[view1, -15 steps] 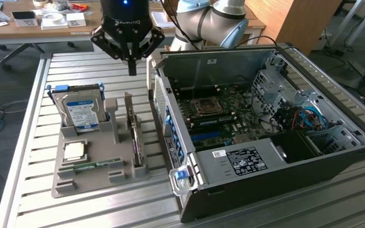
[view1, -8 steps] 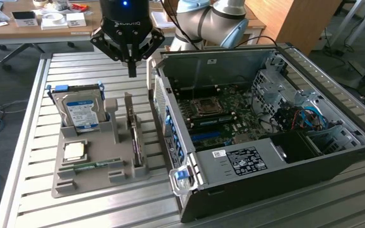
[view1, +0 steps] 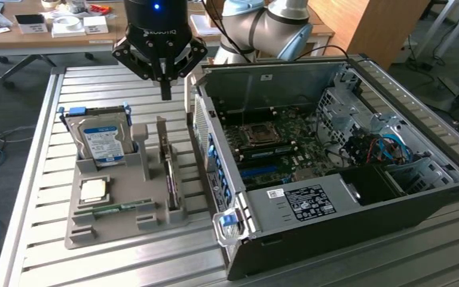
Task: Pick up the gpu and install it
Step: 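Reach for the gpu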
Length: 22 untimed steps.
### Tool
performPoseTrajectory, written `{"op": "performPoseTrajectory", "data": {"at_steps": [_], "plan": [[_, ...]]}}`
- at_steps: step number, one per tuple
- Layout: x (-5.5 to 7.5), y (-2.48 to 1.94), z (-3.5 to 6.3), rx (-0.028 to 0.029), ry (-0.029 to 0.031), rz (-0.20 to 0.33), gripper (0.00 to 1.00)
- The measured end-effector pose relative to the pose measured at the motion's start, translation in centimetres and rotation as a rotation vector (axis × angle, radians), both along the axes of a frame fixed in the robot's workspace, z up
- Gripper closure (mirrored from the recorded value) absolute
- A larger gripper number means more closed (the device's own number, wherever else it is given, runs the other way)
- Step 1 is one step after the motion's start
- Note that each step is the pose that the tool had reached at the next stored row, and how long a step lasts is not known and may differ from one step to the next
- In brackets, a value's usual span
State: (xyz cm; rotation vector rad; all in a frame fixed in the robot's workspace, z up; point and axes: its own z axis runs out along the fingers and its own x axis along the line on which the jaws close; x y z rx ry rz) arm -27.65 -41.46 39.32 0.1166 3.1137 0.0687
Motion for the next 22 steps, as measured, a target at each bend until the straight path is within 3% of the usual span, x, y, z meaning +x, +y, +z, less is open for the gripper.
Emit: {"op": "performPoseTrajectory", "data": {"at_steps": [4,16,22], "plan": [[0.0,-0.26,0.00,0.0001,-0.0001,0.000,0.89],[-0.4,-0.29,-0.01,0.0001,0.0000,0.000,0.89],[-0.6,-1.27,-0.01,0.0001,0.0000,0.000,0.89]]}}
